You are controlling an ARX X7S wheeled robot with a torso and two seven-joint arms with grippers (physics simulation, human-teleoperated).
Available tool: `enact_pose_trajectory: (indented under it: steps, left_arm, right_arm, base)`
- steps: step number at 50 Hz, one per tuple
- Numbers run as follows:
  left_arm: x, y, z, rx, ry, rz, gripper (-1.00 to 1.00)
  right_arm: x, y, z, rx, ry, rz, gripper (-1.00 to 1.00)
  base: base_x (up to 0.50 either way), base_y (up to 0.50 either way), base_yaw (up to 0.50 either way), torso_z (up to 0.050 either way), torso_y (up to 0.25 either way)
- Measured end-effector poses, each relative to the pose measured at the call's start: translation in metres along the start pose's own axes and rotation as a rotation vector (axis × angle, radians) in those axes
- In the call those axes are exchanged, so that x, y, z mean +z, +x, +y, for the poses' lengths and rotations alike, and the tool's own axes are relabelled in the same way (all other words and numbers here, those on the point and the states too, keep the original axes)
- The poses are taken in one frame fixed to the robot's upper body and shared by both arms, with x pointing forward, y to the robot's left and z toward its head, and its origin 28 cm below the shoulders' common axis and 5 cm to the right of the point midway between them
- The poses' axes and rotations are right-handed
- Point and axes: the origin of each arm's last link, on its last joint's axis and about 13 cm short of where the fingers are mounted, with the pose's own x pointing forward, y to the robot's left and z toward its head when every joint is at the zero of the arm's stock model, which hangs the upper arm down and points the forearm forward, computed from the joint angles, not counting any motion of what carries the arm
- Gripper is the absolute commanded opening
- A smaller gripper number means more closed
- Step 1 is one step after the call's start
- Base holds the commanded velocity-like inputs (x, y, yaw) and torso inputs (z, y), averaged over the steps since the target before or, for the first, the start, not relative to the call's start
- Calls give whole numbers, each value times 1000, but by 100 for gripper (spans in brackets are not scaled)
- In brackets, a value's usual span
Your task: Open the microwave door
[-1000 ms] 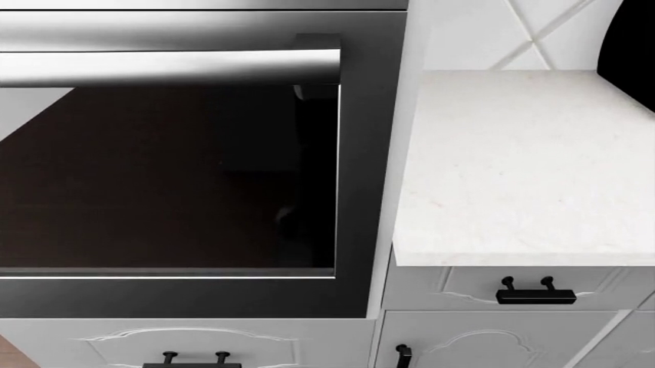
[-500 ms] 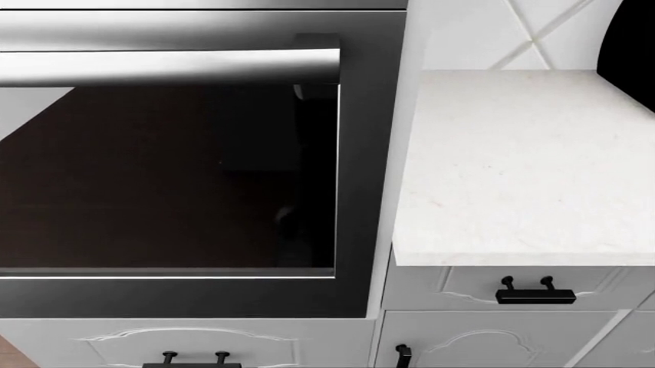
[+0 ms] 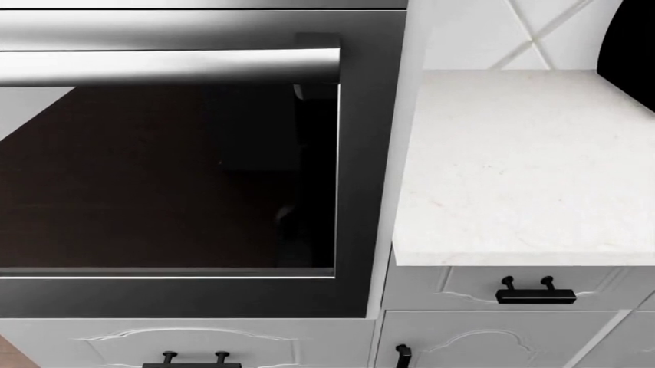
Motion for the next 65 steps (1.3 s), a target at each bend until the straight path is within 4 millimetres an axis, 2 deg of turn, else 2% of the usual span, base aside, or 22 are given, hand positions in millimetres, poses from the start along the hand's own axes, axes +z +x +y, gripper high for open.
enact_pose_trajectory:
  steps: [8,19,23,32,41,55,65]
  left_arm:
    - [33,-35,4,104,-3,-281,100]
    - [53,-65,4,144,-52,-535,100]
    - [57,-68,-5,106,-56,-582,100]
    - [63,-66,-40,-25,-33,-651,100]
    - [63,-65,-68,-135,1,-668,100]
    - [54,-61,-102,-263,49,-595,100]
    - [37,-52,-121,-323,102,-399,100]
  right_arm:
    - [0,0,0,1,1,3,100]
    - [0,0,2,5,-1,5,100]
    - [0,0,2,5,-2,5,100]
    - [-1,-1,0,0,2,7,100]
    - [-3,-3,-3,-10,9,8,100]
    - [-9,-5,-7,-29,22,19,100]
    - [-13,-8,-10,-40,27,24,100]
  base:
    - [0,0,0,0,1]
    - [0,0,0,0,0]
    - [0,0,0,0,0]
    - [0,0,0,0,0]
    - [0,0,0,0,0]
    - [0,0,0,0,0]
    - [0,0,0,0,0]
